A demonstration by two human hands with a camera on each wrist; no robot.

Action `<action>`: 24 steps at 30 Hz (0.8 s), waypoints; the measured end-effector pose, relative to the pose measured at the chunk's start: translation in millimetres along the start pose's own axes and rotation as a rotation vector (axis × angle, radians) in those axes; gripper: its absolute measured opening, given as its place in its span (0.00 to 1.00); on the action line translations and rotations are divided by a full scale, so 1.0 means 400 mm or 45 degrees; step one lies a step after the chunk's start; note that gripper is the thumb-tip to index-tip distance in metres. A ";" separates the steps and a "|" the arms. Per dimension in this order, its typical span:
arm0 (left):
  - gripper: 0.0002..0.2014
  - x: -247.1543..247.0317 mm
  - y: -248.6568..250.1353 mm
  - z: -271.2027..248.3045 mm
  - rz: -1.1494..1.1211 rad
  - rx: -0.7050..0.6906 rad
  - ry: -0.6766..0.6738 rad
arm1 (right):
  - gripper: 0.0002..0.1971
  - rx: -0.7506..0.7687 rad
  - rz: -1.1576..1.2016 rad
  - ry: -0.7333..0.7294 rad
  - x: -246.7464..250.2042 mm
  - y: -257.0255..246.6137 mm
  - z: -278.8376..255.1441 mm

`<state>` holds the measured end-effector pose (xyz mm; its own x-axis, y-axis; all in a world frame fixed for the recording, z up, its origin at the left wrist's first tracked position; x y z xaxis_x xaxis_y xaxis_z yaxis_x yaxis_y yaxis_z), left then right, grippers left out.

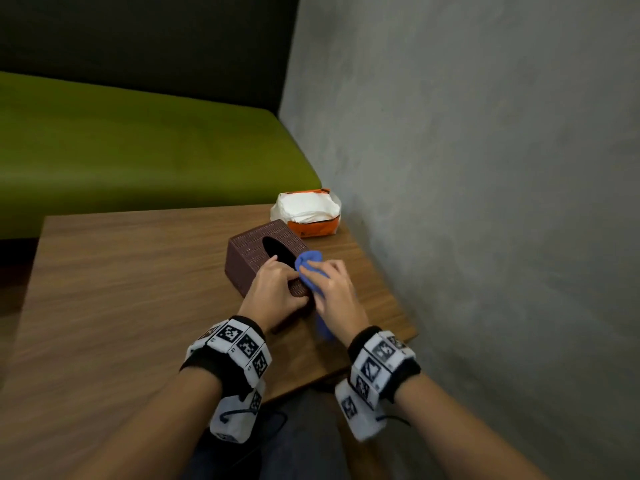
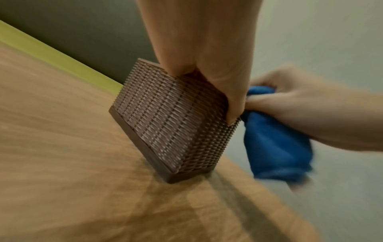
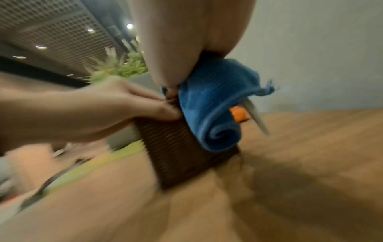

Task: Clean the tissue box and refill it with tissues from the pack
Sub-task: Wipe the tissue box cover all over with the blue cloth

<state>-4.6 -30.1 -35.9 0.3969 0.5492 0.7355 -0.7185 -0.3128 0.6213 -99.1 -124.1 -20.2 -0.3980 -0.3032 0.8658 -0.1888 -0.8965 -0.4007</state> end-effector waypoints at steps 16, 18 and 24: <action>0.24 -0.004 0.002 -0.007 0.036 0.032 -0.048 | 0.23 0.006 -0.113 -0.052 0.027 0.042 -0.004; 0.23 -0.002 0.000 -0.007 0.048 0.016 -0.054 | 0.22 -0.117 -0.086 -0.008 0.002 0.012 0.031; 0.21 0.035 -0.021 -0.009 0.065 -0.154 -0.254 | 0.22 0.051 -0.057 -0.064 0.018 0.001 -0.068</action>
<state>4.8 -17.0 -31.7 0.4547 0.3677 0.8112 -0.7988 -0.2344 0.5540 -126.4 -117.7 -22.3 -0.3441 -0.2773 0.8971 -0.1687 -0.9216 -0.3496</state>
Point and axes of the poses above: each hand's wrist, its own z-axis towards the middle knuckle, its own x-axis out of the back of the hand, y = z × x, the point moved 1 cm from there along z, towards the middle knuckle, and after that the axes turned 5 degrees about z, right-handed, at the moved point
